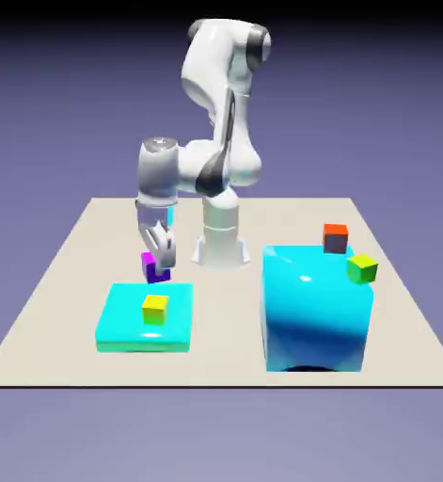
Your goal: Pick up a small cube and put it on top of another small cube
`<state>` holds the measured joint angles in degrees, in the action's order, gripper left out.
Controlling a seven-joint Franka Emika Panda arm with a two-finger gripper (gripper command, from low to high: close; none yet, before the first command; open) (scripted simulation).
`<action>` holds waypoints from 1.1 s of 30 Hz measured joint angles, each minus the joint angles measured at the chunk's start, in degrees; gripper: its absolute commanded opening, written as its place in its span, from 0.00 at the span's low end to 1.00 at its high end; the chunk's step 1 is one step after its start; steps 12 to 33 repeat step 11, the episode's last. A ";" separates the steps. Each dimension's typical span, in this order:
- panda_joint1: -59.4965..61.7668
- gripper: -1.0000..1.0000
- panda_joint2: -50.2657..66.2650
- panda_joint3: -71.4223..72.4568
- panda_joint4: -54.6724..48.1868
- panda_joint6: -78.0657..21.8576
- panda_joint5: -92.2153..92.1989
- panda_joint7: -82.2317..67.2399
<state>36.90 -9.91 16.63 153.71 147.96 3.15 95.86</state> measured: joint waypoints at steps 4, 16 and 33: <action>0.25 1.00 7.57 -0.87 0.85 8.00 5.45 4.03; -0.10 1.00 -2.80 0.32 -0.32 -3.01 -1.96 -1.45; -0.10 1.00 -2.80 0.32 -0.32 -3.01 -1.96 -1.45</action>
